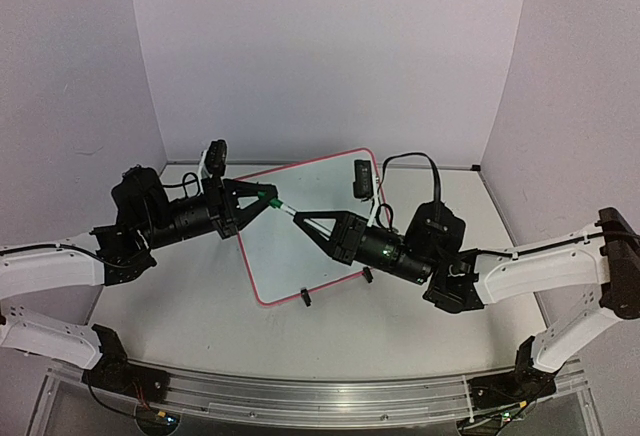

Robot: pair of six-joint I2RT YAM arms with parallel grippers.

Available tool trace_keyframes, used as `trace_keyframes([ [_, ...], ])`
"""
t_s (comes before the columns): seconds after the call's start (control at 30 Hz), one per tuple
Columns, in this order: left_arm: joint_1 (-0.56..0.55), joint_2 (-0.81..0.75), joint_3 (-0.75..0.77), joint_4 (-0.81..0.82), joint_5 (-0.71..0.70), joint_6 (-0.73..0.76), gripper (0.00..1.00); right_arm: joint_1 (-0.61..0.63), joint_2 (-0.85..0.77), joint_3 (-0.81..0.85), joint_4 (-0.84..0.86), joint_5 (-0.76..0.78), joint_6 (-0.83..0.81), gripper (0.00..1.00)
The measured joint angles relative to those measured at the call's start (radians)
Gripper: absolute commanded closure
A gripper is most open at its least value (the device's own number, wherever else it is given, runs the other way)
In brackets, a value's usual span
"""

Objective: Write a sentence on the whiteboard
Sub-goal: Open the pen cap from the whiteboard marker, then hold the whiteboard at the center of the board.

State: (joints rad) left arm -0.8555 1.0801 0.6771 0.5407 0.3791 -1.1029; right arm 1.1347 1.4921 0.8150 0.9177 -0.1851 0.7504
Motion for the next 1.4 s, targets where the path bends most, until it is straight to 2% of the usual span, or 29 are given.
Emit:
trace_keyframes([
  [0.37,0.002,-0.010,-0.020,0.019,0.006,-0.014,1.00,0.005,0.000,-0.008,0.003,0.003,0.006,1.00],
  [0.57,0.023,-0.010,-0.020,0.009,0.056,-0.021,1.00,0.011,0.000,-0.035,0.029,0.020,0.009,1.00],
  [0.77,0.153,-0.076,-0.020,0.008,-0.015,-0.004,1.00,0.006,-0.044,-0.110,0.040,0.042,0.029,1.00],
  [0.9,0.188,-0.131,-0.004,-0.017,-0.042,0.025,1.00,0.006,-0.068,-0.158,0.039,0.045,0.041,1.00],
  [1.03,0.201,-0.180,0.017,-0.109,-0.060,0.075,1.00,0.006,-0.134,-0.211,0.012,0.071,0.037,1.00],
  [1.13,0.202,-0.238,0.015,-0.252,-0.086,0.122,1.00,0.006,-0.216,-0.201,-0.118,0.119,0.007,1.00],
  [1.2,0.202,-0.282,0.003,-0.349,-0.110,0.139,1.00,0.000,-0.268,-0.156,-0.263,0.158,-0.026,1.00],
  [1.3,0.202,-0.366,-0.072,-0.492,-0.153,0.139,1.00,-0.036,-0.314,-0.077,-0.439,0.179,-0.065,1.00],
  [1.4,0.202,-0.429,-0.171,-0.628,-0.200,0.120,1.00,-0.120,-0.358,-0.061,-0.542,0.169,-0.078,1.00],
])
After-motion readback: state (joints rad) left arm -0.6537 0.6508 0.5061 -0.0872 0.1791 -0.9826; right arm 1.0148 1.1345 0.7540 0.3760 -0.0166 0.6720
